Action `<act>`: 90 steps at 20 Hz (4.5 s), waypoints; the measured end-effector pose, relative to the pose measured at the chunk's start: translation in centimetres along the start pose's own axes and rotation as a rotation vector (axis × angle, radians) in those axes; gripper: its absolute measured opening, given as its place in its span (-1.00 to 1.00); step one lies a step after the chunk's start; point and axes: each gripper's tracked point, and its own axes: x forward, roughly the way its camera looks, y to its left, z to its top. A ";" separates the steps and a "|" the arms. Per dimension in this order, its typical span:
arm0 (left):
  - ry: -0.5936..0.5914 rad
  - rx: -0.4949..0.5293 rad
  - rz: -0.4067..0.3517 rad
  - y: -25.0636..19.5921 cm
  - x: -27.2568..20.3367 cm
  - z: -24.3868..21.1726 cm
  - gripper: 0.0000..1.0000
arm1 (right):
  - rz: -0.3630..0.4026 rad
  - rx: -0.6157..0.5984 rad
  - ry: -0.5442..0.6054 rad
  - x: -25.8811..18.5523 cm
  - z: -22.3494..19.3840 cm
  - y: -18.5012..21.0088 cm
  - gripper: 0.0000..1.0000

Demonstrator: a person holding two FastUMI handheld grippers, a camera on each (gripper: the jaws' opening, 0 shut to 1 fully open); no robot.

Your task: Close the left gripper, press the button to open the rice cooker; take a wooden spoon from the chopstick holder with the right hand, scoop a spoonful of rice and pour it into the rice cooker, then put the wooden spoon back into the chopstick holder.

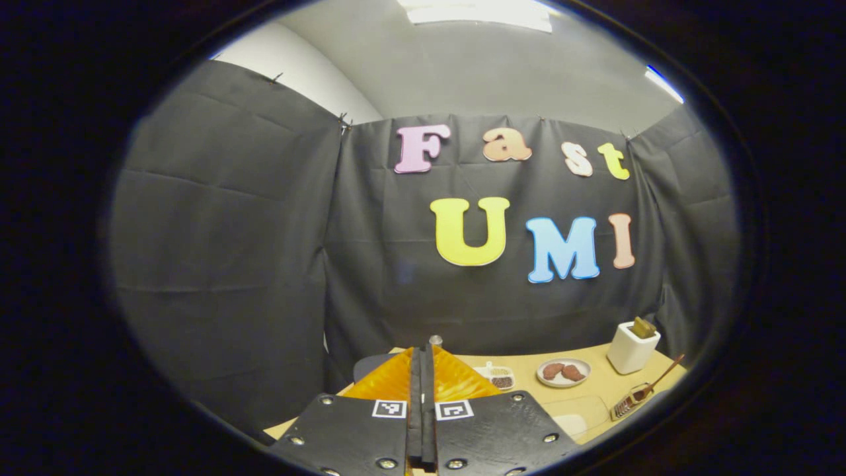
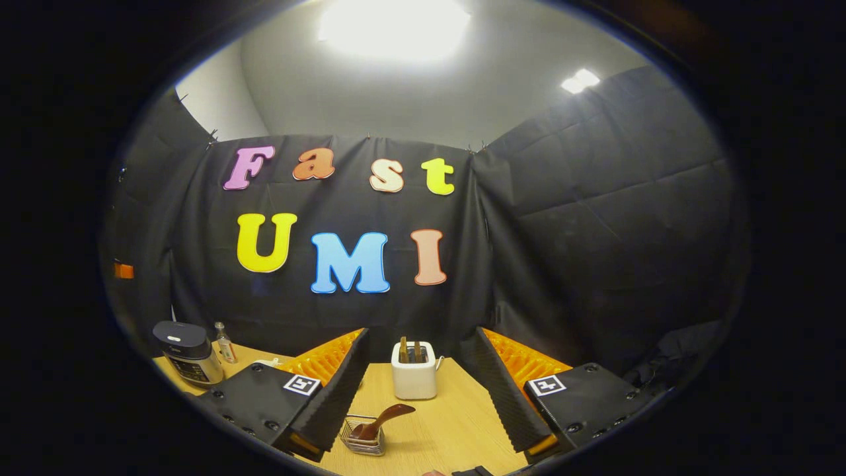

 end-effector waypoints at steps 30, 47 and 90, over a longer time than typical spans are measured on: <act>0.346 -0.021 -0.149 -0.8 11.5 -20.0 -0.97 | -0.155 -0.125 0.058 -0.8 0.1 3.7 0.96; 0.272 -0.052 -0.129 -0.2 12.0 -16.4 -0.95 | -0.129 -0.113 0.035 -1.6 0.9 4.2 0.94; -0.107 0.073 0.168 6.3 -5.3 2.9 0.80 | 0.045 0.382 0.429 9.8 -16.0 5.2 0.96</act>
